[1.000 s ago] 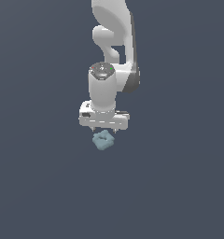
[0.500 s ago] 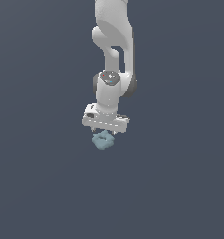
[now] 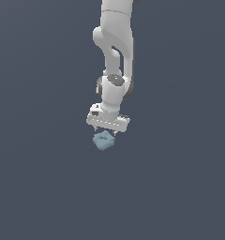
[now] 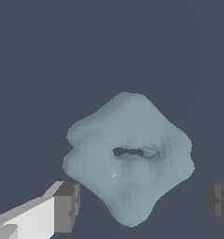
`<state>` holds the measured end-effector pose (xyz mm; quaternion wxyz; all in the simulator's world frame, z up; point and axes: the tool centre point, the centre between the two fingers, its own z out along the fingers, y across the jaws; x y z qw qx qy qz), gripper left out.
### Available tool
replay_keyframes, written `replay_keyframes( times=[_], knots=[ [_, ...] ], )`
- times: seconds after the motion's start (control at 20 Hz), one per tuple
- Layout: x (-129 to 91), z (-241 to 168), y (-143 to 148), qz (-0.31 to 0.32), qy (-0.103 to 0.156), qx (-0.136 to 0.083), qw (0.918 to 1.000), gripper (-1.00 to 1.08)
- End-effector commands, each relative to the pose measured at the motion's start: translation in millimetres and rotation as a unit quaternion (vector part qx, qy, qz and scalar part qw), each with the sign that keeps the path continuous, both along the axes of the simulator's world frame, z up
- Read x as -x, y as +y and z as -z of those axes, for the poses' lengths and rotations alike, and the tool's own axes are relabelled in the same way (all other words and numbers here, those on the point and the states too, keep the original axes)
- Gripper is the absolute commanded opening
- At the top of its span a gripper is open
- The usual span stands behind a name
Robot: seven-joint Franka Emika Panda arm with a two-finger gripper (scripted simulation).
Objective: Pick up the object and move it to a goal position.
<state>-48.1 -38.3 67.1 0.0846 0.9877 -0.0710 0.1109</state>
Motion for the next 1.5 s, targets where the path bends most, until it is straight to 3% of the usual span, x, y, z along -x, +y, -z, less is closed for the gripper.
replay_keyframes(
  times=[0.0,0.65,1.45],
  knots=[
    [7,6,1,-0.001,-0.011,0.003,0.9999,1.08],
    [26,18,6,-0.004,-0.04,0.006,0.9992,1.08],
    [19,45,1,-0.004,-0.04,0.005,0.9992,1.08]
  ],
)
